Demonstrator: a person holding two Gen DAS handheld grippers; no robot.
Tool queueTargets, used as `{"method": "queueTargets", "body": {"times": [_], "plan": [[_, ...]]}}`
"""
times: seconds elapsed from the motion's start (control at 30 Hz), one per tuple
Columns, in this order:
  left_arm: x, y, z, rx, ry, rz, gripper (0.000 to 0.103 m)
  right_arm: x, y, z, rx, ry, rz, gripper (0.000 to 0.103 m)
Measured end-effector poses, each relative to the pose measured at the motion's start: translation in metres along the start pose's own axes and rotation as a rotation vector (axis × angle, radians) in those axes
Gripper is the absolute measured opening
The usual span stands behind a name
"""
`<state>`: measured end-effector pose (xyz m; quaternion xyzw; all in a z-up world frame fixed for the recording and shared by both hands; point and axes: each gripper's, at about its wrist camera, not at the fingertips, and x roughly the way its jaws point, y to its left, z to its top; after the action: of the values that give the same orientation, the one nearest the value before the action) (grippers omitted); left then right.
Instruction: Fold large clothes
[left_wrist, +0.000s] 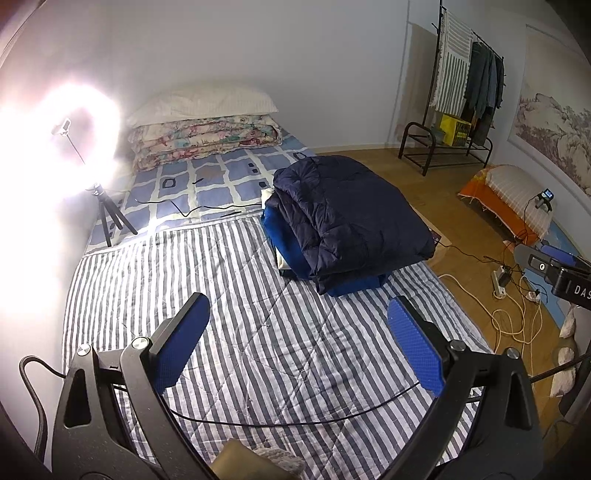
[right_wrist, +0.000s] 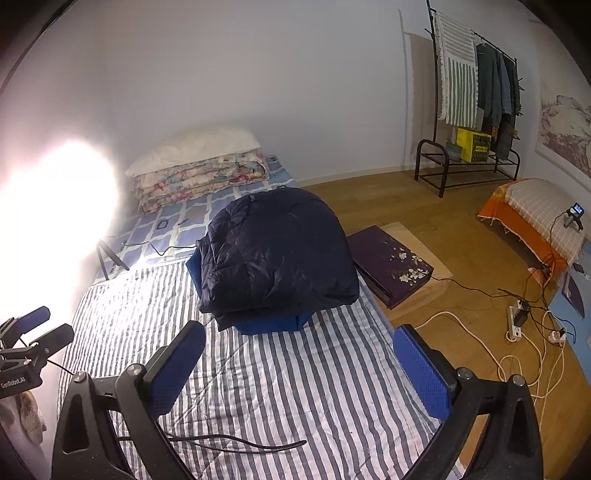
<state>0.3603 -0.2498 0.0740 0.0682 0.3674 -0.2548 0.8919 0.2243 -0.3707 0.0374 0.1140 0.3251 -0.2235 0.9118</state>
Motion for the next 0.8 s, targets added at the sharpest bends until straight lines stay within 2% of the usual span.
{"method": "queueTargets", "body": {"times": [0.8], "plan": [[0.0024,0.0031,-0.0025,0.000,0.007,0.001,0.099,0.0098,0.0070,0.0023,-0.022,0.018,0.010,0.103]]}}
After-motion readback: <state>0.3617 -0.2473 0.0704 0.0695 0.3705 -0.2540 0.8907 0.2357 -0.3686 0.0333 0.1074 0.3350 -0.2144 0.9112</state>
